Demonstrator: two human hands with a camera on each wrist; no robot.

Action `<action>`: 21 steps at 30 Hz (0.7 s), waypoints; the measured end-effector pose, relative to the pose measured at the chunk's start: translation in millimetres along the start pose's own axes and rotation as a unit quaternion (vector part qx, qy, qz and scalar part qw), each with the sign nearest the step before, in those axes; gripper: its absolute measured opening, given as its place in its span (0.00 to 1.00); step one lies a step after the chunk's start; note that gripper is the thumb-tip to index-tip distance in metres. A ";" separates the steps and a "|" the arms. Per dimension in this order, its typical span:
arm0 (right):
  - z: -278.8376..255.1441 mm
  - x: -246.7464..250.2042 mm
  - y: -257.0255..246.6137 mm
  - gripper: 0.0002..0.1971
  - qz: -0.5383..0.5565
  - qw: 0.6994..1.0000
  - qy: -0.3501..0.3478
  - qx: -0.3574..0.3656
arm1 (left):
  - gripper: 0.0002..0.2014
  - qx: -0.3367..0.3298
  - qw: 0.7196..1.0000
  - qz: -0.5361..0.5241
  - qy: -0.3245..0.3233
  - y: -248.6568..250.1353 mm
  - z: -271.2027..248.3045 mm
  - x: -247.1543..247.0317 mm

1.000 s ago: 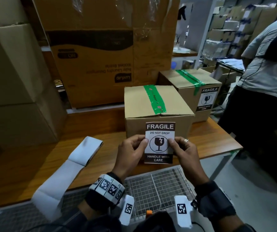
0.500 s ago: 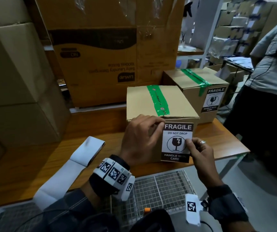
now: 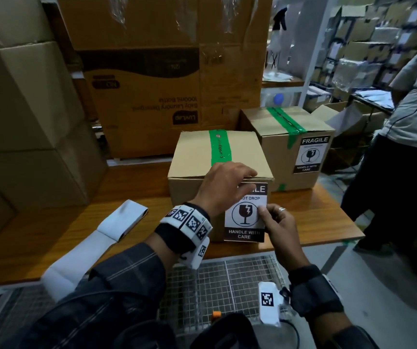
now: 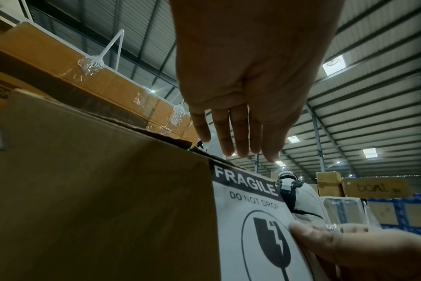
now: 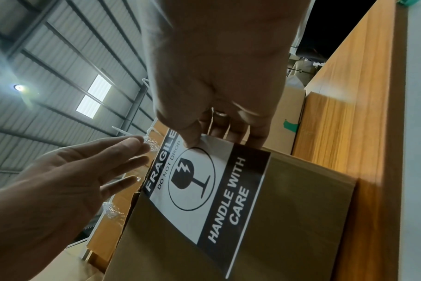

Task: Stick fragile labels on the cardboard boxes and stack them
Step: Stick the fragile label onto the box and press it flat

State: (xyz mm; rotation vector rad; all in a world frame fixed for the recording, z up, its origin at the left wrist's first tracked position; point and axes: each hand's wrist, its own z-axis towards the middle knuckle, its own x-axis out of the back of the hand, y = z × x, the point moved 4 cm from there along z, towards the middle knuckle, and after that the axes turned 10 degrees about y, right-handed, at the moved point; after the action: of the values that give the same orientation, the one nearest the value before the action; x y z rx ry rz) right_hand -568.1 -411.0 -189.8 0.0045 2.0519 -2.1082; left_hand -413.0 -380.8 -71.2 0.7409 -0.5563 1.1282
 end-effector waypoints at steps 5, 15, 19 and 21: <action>5.2 3.6 1.7 0.11 0.003 1.000 -0.003 -0.015 | 0.16 0.009 1.000 0.026 -0.010 -3.8 6.0 -8.6; 14.5 7.5 11.4 0.10 -0.012 1.000 0.007 -0.018 | 0.09 0.027 0.999 0.018 0.011 -6.0 9.7 -17.5; 17.5 7.1 14.5 0.11 -0.006 1.000 0.009 -0.027 | 0.08 0.025 1.000 0.012 0.008 -8.0 12.8 -19.0; 18.4 7.4 14.2 0.11 -0.007 1.000 0.007 -0.023 | 0.07 0.025 1.000 0.011 0.002 -9.7 13.4 -21.2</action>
State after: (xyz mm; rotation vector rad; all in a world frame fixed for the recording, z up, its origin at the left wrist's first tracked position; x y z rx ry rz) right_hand -570.8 -430.4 -204.2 -0.0017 2.1148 -2.0742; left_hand -411.5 -406.1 -80.3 0.7762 -0.5350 1.1677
